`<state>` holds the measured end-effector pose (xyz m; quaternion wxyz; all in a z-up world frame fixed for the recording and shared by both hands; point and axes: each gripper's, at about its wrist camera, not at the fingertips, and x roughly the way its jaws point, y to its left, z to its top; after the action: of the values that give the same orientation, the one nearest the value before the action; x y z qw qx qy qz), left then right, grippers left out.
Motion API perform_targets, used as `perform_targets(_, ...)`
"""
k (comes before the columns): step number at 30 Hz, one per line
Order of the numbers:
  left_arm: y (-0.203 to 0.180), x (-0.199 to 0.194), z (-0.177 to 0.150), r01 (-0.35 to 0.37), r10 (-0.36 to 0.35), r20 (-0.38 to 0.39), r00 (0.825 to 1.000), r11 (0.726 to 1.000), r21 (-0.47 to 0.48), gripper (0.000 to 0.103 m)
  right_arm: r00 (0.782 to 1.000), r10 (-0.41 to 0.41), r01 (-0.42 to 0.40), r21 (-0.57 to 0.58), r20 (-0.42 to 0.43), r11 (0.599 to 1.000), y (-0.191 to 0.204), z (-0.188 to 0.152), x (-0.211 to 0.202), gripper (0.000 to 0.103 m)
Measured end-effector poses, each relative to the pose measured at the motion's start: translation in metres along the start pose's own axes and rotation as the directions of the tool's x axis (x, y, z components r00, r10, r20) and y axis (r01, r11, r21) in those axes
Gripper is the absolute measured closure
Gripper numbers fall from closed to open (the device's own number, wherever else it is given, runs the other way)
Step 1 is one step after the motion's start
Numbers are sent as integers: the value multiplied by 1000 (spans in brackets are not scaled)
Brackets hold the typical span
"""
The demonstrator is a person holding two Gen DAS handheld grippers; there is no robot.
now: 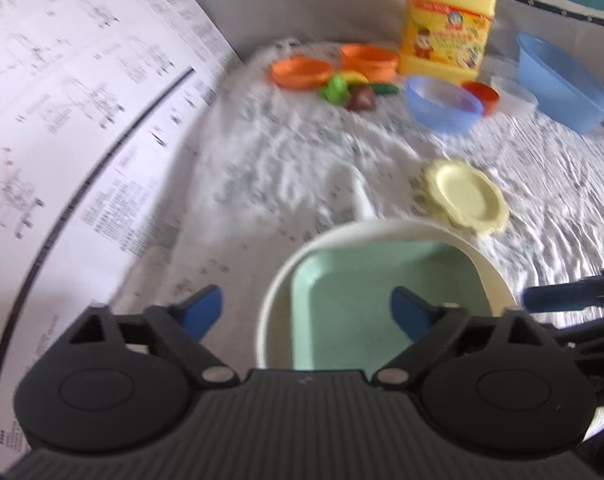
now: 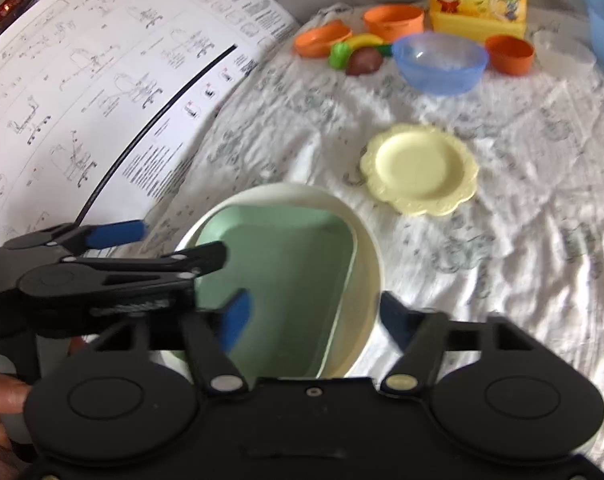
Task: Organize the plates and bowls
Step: 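Open both grippers to release the green tray inside the white plate, then move both grippers to the yellow scalloped plate and grasp its rim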
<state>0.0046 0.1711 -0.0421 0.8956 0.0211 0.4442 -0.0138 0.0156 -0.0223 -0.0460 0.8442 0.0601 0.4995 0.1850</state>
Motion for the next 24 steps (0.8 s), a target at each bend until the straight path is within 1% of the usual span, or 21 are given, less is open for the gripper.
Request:
perform_targets(1,2,-3,1,0,0,6,1000,1000,-12,1,1000,-7,7,-4,14,1000,0,0,-3,18)
perform_targets(3,8,-6,3,7,-6,10,1000,999,-39,0,999,-15,15,-13,30,1000,-1,0,-7,17)
perform_targets(5,11,-8,4,7,-7,9,1000,998,-59,0,999,-20,20,-12,45,1000,-1,-1,-11,10)
perform_targets(8,11,-10,4,6,-5,6,1000,998,-66,0,998,-24,25,-12,61,1000,-4,-2,-17,8)
perform_targets(11,9,-11,4,4,-4,9,1000,998,-56,0,996,-34,34,2,80,999,-10,-3,-22,3)
perform_targets(17,0,-12,10,4,-3,14,1000,999,-45,0,993,-61,54,69,104,996,-31,-2,-29,1)
perform_targets(24,-17,-2,23,37,-36,17,999,999,-40,0,985,-110,89,158,129,983,-68,2,-38,1)
